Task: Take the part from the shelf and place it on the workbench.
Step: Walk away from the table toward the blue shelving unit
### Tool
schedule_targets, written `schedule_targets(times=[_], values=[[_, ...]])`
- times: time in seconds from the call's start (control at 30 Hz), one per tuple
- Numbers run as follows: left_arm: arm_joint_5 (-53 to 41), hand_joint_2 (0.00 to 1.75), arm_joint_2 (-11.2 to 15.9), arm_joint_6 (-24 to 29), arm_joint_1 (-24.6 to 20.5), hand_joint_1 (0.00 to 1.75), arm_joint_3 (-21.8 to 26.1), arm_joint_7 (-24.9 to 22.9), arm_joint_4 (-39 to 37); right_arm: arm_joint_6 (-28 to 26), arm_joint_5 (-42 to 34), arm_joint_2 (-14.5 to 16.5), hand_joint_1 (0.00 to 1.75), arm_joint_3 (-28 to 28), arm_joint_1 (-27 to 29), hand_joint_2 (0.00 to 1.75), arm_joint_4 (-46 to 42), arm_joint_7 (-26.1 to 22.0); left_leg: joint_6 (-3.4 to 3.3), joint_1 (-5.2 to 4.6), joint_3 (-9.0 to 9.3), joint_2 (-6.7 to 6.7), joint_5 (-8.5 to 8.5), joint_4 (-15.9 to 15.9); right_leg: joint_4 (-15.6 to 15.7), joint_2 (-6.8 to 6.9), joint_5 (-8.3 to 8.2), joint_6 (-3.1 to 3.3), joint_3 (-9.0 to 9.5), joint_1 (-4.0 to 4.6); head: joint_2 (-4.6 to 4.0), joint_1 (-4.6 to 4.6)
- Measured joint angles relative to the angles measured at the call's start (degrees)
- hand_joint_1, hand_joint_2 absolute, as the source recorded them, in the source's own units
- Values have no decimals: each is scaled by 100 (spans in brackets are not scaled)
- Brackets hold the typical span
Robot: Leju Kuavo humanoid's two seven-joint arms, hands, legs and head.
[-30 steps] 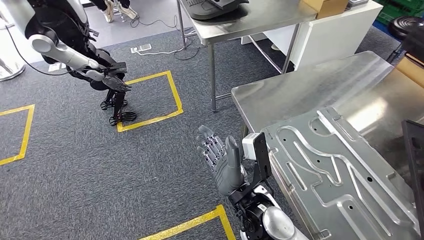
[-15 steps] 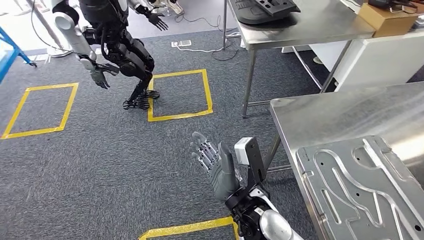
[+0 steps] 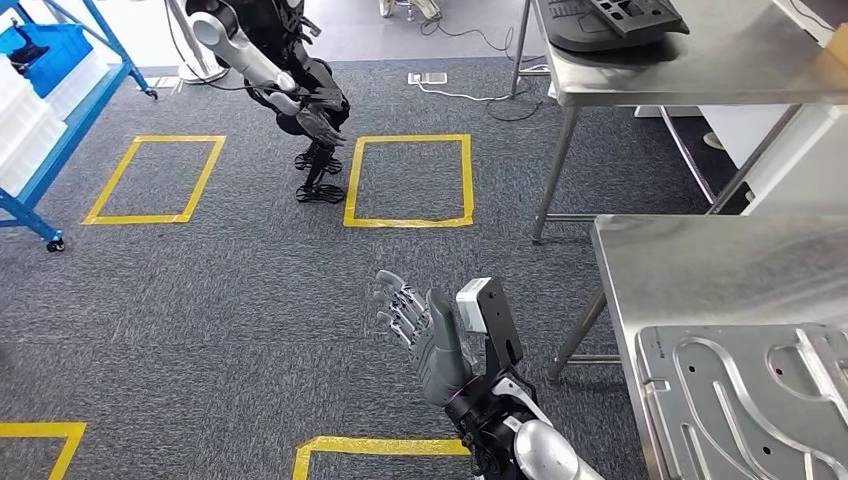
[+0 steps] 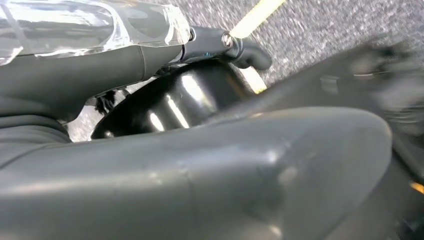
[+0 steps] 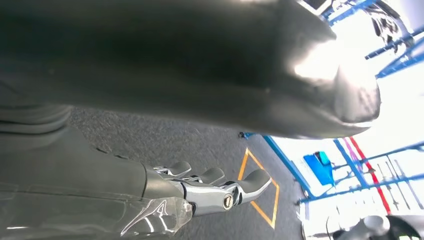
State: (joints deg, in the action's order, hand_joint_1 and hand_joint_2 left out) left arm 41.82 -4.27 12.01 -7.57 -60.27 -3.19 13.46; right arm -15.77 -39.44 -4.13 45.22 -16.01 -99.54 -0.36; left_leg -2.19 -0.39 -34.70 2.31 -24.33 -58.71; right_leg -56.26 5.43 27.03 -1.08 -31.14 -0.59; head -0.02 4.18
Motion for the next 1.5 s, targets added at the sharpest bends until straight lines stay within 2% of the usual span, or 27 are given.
schedule_targets(times=[0.07, 0.13, 0.2, 0.27, 0.33, 0.37, 0.4, 0.43, 0.5, 0.53, 0.6, 0.67, 0.73, 0.8, 0.87, 0.9, 0.93, 0.97, 1.03, 1.1, 1.17, 1.23, 1.3, 1.37, 1.4, 1.43, 1.5], values=[[10, 0, -2, -5, -4, 0, -5, 0, 0, 20, 1, 5, 0, 9, -5, 0, 7, 9, -36, -68, 152, 129, 72, 340, 5, 95, 36, -50, 31, 12, 0, -2], [36, 0, -1, -13, 12, 0, -22, -6, 0, 51, 1, 14, 0, 26, -8, 0, 13, 19, -67, -68, 160, -9, 89, 378, 20, 172, 66, -109, 62, -5, 0, -3], [56, 0, -1, -19, 34, 0, -40, -18, 0, 91, 1, 25, 0, 40, -14, 0, 22, 23, -118, -33, 225, -147, 123, 445, -160, -31, 204, -159, 27, -28, -1, -10], [60, 0, -9, -21, 30, 0, -51, -25, 0, 141, -5, 21, 0, 57, -10, 0, 44, 40, -163, -11, 277, -288, 141, 473, -821, -395, 530, -180, -277, -43, -1, -25], [60, 0, -21, -23, 24, 0, -63, -31, 0, 186, -22, 4, 0, 69, 5, 0, 78, 68, -182, -8, 287, -449, 137, 467, -1623, -536, 805, -188, -741, -44, -1, -35], [61, 0, -26, -24, 29, 0, -69, -37, 0, 212, -31, -4, 0, 75, 8, 0, 97, 81, -183, -8, 290, -535, 133, 465, -1802, -548, 795, -191, -888, -44, -1, -37], [62, 0, -28, -24, 37, 0, -73, -46, 0, 240, -40, -8, 0, 80, 6, 0, 116, 92, -177, -4, 298, -623, 127, 461, -1732, -552, 662, -192, -914, -47, -1, -37], [62, 0, -28, -25, 43, 0, -77, -54, 0, 269, -51, -9, 0, 86, 3, 0, 131, 99, -166, 3, 309, -708, 117, 455, -1432, -568, 437, -194, -818, -55, -1, -38], [63, 0, -30, -25, 43, 0, -80, -61, 0, 313, -74, -9, 0, 97, -5, 0, 156, 108, -118, 17, 322, -868, 83, 428, -588, -722, -18, -202, -463, -76, -1, -38], [62, 0, -30, -25, 39, 0, -81, -61, 0, 337, -81, -10, 0, 108, -12, 0, 167, 109, -88, 18, 315, -927, 63, 408, -278, -802, -146, -189, -328, -82, -1, -39], [61, 0, -29, -27, 39, 0, -84, -62, 0, 387, -85, -12, 0, 136, -26, 0, 184, 115, -31, 21, 282, -1013, 39, 397, -39, -883, -202, -129, -229, -64, -1, -42], [61, 0, -25, -31, 48, 0, -85, -63, 0, 429, -86, -8, 0, 159, -49, 0, 188, 119, 8, 40, 249, -1056, 30, 404, -24, -773, -212, -45, -227, -54, -1, -44], [61, 0, -22, -37, 47, 0, -86, -63, 0, 470, -84, 4, 0, 174, -74, 0, 189, 118, 56, 31, 139, -837, -117, 179, -10, -645, -210, 28, -211, -62, -1, -26], [60, 0, -19, -43, 23, 0, -87, -63, 0, 505, -80, 16, 0, 185, -83, 0, 193, 118, 108, 19, -205, -484, -484, -532, -5, -491, -193, 73, -201, -46, -1, -1], [57, 0, -13, -44, -8, 0, -87, -62, 0, 525, -67, 20, 0, 205, -84, 0, 204, 119, 130, 26, -598, -350, -782, -1299, -7, -311, -171, 90, -200, -16, -1, 7], [55, 0, -9, -45, -17, 0, -87, -62, 0, 531, -54, 21, 0, 221, -84, 0, 211, 118, 124, 25, -672, -336, -797, -1440, -7, -225, -158, 96, -195, -3, -1, 7], [52, 0, -6, -48, -19, 0, -87, -61, 0, 539, -33, 27, 0, 239, -85, 0, 214, 118, 106, 19, -591, -318, -688, -1290, -7, -145, -145, 97, -183, 9, -1, 8], [51, 0, -3, -53, -20, 0, -87, -61, 0, 548, -10, 36, 0, 257, -87, 0, 216, 118, 76, 6, -402, -264, -510, -937, -6, -71, -131, 97, -162, 20, -1, 7], [48, 0, 1, -62, -32, 0, -89, -62, 0, 564, 25, 59, 0, 286, -106, 0, 218, 139, -24, -67, 92, 60, -161, -13, -5, 55, -97, 80, -107, 42, -1, 4], [43, 0, 1, -61, -54, 0, -91, -63, 0, 585, 25, 71, 0, 314, -132, 0, 222, 197, -94, -138, 302, 262, -43, 407, -1, 157, -72, 43, -70, 46, -1, 2], [39, 0, 4, -59, -62, 0, -91, -74, 0, 608, -15, 78, 0, 336, -138, 0, 225, 263, -122, -147, 308, 129, -21, 440, 22, 266, -59, -7, -30, 46, -1, 0], [38, 0, 3, -49, -50, 0, -92, -92, 0, 641, -78, 85, 0, 366, -135, 0, 233, 314, -148, -95, 387, -30, 37, 523, -87, 29, 34, -64, -26, 31, -1, -6], [45, 0, -9, -39, -49, 0, -93, -97, 0, 679, -136, 81, 0, 410, -102, 0, 261, 348, -168, -38, 453, -196, 78, 574, -638, -394, 327, -101, -265, 10, -1, -24], [51, 0, -25, -37, -55, 0, -93, -96, 0, 701, -180, 68, 0, 452, -37, 0, 316, 365, -181, -26, 456, -380, 77, 571, -1436, -522, 637, -119, -697, 9, -1, -38], [52, 0, -31, -33, -49, 0, -93, -96, 0, 708, -194, 62, 0, 473, -15, 0, 348, 367, -182, -22, 458, -474, 74, 569, -1651, -527, 660, -125, -844, 8, -1, -39], [53, 0, -32, -27, -40, 0, -93, -96, 0, 714, -209, 58, 0, 491, -4, 0, 374, 367, -176, -16, 464, -573, 69, 565, -1668, -531, 577, -129, -901, 4, -1, -40], [56, 0, -33, -8, -37, 0, -93, -94, 0, 718, -230, 57, 0, 515, -6, 0, 404, 368, -139, 10, 493, -763, 42, 547, -992, -608, 119, -144, -649, -25, -1, -40]])
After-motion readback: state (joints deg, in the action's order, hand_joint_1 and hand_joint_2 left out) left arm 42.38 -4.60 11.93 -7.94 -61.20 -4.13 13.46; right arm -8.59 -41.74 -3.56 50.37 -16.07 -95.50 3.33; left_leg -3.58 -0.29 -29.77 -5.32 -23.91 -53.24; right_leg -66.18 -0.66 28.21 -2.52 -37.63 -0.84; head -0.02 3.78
